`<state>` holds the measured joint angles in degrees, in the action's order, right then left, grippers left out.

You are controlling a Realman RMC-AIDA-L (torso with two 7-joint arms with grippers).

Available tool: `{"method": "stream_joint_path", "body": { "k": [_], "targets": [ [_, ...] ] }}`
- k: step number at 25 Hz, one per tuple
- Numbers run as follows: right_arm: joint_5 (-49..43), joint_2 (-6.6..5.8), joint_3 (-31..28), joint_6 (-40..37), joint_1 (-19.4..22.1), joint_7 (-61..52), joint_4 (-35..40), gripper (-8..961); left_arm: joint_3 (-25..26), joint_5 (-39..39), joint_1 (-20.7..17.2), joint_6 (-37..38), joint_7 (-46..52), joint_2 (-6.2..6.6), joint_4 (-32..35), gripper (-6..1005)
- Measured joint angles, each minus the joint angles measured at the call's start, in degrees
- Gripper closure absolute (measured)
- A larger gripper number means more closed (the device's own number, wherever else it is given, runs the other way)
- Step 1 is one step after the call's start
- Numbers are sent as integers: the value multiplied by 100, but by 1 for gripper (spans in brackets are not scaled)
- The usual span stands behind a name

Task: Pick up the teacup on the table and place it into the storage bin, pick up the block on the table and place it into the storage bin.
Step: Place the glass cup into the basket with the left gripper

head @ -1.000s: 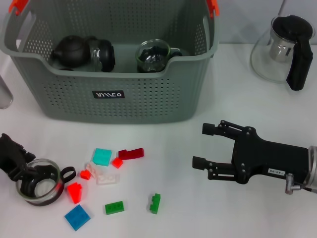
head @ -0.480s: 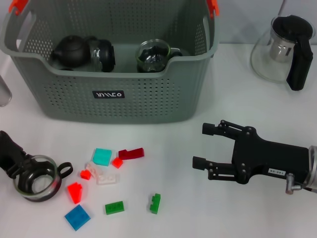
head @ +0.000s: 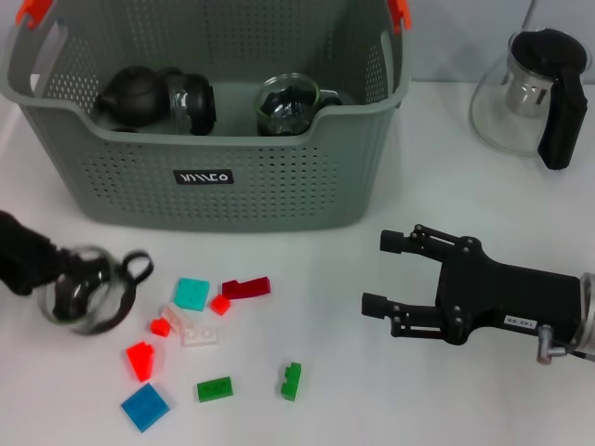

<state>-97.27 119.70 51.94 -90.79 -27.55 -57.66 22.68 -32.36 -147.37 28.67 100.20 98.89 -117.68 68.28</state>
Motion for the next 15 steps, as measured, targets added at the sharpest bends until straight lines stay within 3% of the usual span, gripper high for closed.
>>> {"method": "stream_joint_path", "body": {
  "k": [1,5,8,10,15],
  "targets": [
    [3,0,-1,-2,1,1,0,44,181,237,26,92,-96,144,-272,958],
    [0,0,0,-1,2,19,0,44,1012,1509,77,422,-809,946,-2170,957],
    [-9,1,0,25,0,24,0,45,1443,2195,78,621,-1297,1301,-3381,956],
    [-13,0,0,34,-13,19,-1,45,1590,2503,95,851,-1386,1335,-3688,956],
    [-19,7,11,38,-28,26,-1,45,1714,3613,274,1439,-826,1217,-3601,955]
  ]
}}
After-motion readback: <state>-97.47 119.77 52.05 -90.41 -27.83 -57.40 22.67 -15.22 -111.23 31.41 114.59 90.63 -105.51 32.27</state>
